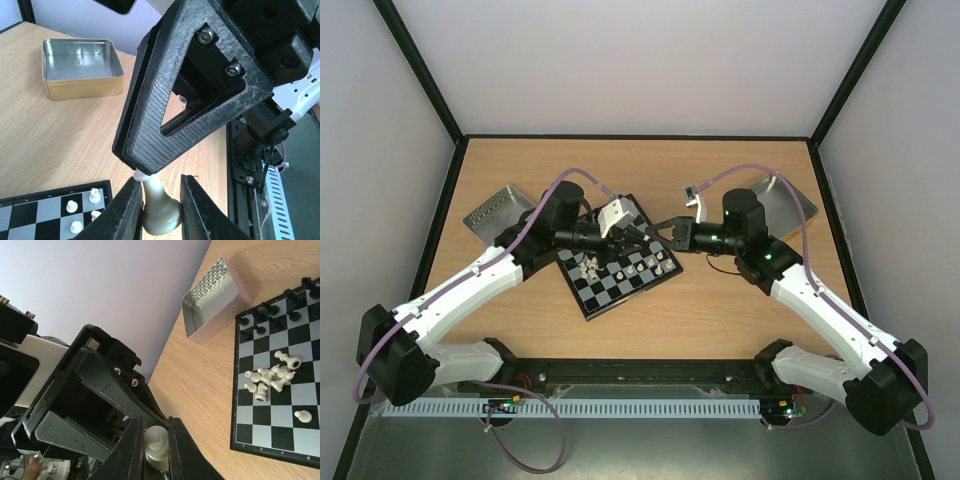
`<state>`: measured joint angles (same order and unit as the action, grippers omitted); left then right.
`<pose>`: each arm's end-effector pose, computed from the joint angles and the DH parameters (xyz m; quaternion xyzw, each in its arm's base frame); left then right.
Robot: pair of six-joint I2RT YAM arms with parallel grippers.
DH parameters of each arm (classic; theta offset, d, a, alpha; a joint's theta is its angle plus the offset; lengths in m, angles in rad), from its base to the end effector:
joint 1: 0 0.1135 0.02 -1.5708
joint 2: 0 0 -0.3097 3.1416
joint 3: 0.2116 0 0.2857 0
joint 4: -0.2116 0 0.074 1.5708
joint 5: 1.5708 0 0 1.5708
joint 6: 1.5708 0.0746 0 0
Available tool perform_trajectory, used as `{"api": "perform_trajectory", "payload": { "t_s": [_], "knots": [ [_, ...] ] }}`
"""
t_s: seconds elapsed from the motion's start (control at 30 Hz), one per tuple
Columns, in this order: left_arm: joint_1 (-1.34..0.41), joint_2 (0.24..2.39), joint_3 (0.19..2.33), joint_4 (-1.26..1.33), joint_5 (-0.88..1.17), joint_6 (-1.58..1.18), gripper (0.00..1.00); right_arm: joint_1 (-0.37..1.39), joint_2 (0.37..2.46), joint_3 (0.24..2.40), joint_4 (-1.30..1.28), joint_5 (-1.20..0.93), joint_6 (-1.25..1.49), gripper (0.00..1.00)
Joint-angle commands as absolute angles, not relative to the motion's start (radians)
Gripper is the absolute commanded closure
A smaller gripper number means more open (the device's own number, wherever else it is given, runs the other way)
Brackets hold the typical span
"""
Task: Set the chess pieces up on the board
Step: Place the chess piece on the chessboard.
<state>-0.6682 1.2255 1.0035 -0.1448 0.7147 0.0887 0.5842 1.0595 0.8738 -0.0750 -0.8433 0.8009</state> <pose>0.2229 -0.2382 0.3552 0.4694 0.6443 -0.4279 0.4260 0.1974 0.1973 0.3591 -0.1696 0.7463 0.6047 0.2206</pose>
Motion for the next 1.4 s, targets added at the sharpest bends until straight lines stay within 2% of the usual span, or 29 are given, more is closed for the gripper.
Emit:
{"api": "perform_trajectory", "payload": {
  "t_s": [0.0, 0.17, 0.2, 0.27, 0.6, 0.7, 0.93, 1.13, 1.37],
  "knots": [
    [-0.661, 1.231, 1.032, -0.129, 0.701, 0.077, 0.81, 0.592, 1.055, 0.865, -0.036, -0.85, 0.771, 0.96],
    [-0.661, 1.215, 1.017, -0.145, 0.56, -0.009, 0.41, 0.593, 1.054, 0.862, -0.052, -0.662, 0.691, 0.97],
    [-0.661, 1.207, 1.009, -0.156, 0.5, -0.039, 0.35, 0.595, 1.056, 0.862, -0.053, -0.618, 0.672, 0.97],
    [-0.66, 1.18, 0.984, -0.19, 0.382, -0.103, 0.3, 0.609, 1.055, 0.857, -0.053, -0.505, 0.642, 0.98],
    [-0.658, 0.813, 0.839, -0.436, -0.294, -0.508, 0.23, 0.782, 1.116, 0.849, -0.064, -0.032, 0.503, 0.98],
    [-0.658, 0.728, 0.831, -0.454, -0.399, -0.546, 0.23, 0.855, 1.125, 0.831, -0.079, 0.096, 0.47, 0.98],
    [-0.658, 0.639, 0.796, -0.391, -0.534, -0.483, 0.22, 1.031, 1.232, 0.772, -0.042, 0.325, 0.494, 0.98],
    [-0.658, 0.622, 0.774, -0.397, -0.536, -0.461, 0.19, 1.147, 1.362, 0.695, 0.079, 0.431, 0.55, 0.98],
    [-0.657, 0.638, 0.764, -0.378, -0.491, -0.465, 0.19, 1.161, 1.453, 0.612, 0.245, 0.364, 0.584, 0.98]
  ]
}}
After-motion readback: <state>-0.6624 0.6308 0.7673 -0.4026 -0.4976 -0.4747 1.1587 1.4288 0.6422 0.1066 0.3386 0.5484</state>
